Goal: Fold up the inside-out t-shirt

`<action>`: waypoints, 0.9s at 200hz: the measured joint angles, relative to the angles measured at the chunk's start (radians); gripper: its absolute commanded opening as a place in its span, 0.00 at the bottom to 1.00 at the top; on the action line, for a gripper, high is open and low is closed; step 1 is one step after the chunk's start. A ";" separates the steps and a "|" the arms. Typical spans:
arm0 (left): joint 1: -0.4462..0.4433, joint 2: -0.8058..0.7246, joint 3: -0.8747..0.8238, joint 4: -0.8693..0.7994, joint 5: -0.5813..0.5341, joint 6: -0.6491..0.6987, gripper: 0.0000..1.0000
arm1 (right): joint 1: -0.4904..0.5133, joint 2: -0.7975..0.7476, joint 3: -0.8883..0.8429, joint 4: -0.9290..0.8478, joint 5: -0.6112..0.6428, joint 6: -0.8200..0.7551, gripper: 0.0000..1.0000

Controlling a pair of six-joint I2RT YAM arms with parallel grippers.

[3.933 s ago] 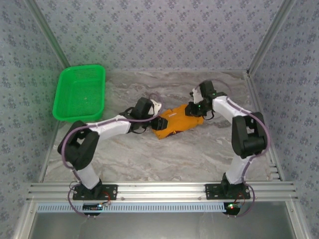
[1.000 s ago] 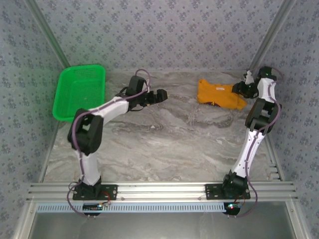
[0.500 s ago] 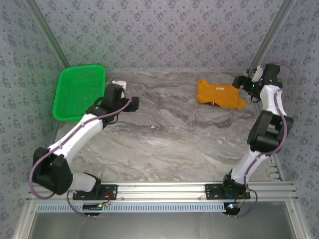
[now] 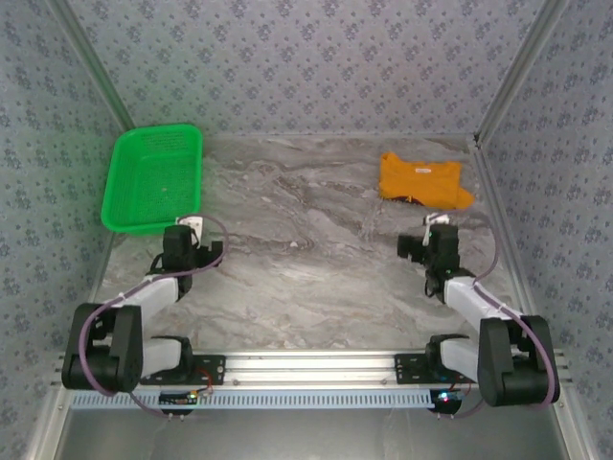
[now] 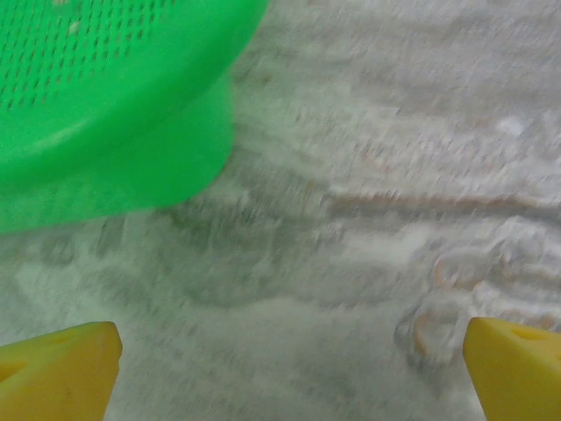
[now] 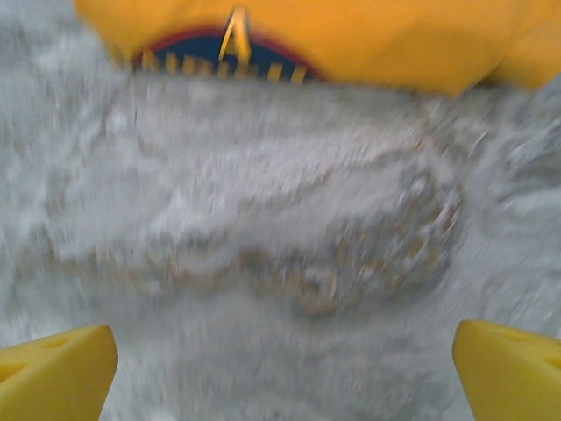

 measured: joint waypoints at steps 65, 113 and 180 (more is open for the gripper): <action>0.115 0.287 -0.018 0.468 0.133 -0.013 1.00 | -0.018 0.302 0.092 0.343 -0.003 -0.104 1.00; 0.121 0.293 0.001 0.507 0.185 -0.018 1.00 | -0.096 0.345 0.048 0.491 -0.019 -0.069 1.00; 0.121 0.293 0.022 0.498 0.162 -0.038 1.00 | -0.089 0.345 0.050 0.505 -0.064 -0.070 1.00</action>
